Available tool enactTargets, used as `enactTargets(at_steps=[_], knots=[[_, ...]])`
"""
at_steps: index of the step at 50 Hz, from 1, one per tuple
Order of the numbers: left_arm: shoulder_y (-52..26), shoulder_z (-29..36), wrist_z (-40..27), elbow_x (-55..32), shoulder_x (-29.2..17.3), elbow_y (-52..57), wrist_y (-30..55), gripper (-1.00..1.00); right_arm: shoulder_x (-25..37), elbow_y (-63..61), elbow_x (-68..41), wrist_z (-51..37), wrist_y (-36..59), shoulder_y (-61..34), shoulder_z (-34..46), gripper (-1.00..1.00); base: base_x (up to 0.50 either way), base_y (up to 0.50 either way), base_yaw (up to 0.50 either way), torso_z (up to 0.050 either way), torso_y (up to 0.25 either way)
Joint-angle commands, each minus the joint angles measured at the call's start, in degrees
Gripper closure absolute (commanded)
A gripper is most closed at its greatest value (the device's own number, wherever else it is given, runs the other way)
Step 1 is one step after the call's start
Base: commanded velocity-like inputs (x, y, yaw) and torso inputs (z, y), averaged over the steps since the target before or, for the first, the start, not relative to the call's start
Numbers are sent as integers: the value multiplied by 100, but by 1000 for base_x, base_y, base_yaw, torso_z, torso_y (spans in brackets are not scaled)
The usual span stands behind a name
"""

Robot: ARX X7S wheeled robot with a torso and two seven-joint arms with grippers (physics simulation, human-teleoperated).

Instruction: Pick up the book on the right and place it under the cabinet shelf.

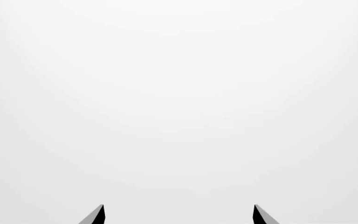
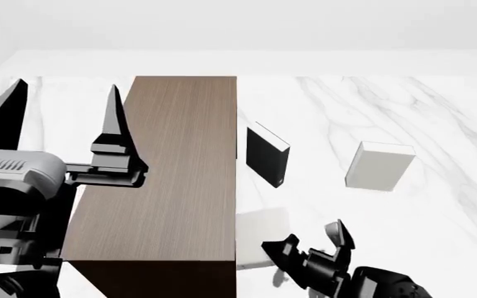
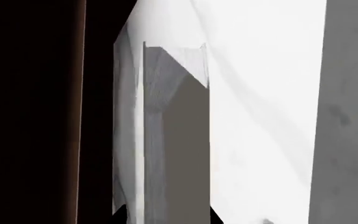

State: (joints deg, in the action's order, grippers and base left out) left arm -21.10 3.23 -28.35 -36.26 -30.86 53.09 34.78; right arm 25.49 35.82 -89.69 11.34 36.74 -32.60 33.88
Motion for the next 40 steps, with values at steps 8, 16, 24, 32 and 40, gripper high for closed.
enactTargets(at_steps=[8, 16, 24, 32, 40], knots=[[1, 11, -26, -39, -36, -11, -46, -100, -66, 111, 1313, -181, -332, 225, 790, -100, 0, 0, 0, 0, -8], [-2, 19, -45, -63, -52, -2, -52, -100, 80, -263, 1392, -510, -428, 321, 779, -100, 0, 0, 0, 0, -9], [9, 25, -56, -67, -69, 0, -78, -100, 509, -1391, 1824, -1865, -696, 491, 776, -100, 0, 0, 0, 0, -2], [14, 18, -80, -87, -92, 12, -91, -100, 739, -1784, 2141, -2707, -681, 483, 836, -100, 0, 0, 0, 0, -1], [11, 32, -102, -96, -111, 22, -95, -100, 870, -1986, 2335, -3217, -650, 475, 873, -100, 0, 0, 0, 0, -3]])
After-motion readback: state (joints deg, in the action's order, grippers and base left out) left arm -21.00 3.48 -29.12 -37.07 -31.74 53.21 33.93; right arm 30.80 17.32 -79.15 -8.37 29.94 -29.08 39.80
